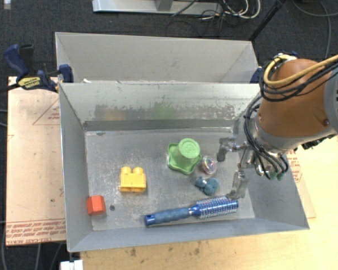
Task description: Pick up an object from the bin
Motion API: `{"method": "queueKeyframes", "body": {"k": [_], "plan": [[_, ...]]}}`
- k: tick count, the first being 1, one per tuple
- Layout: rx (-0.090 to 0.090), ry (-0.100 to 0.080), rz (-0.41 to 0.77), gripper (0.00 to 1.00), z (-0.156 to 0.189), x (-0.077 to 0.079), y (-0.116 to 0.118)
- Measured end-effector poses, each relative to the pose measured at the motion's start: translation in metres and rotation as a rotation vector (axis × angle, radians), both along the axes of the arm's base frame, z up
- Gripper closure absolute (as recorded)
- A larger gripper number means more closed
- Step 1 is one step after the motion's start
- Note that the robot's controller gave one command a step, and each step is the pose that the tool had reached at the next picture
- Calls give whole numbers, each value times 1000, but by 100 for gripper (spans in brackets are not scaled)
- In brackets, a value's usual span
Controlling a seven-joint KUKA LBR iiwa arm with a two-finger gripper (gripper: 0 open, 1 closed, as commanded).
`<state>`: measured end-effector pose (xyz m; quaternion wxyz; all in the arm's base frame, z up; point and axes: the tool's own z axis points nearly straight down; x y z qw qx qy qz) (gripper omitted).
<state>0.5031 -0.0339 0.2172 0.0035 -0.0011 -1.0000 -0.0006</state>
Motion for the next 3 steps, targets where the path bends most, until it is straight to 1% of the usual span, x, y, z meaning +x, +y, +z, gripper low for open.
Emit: {"method": "queueKeyframes", "body": {"k": [1, 2, 3], "plan": [[2, -8, 298, 0, -117, -22, 23], [1, -7, 298, 100, -116, -22, 23], [-1, -18, 238, 100, 55, 3, 22]]}}
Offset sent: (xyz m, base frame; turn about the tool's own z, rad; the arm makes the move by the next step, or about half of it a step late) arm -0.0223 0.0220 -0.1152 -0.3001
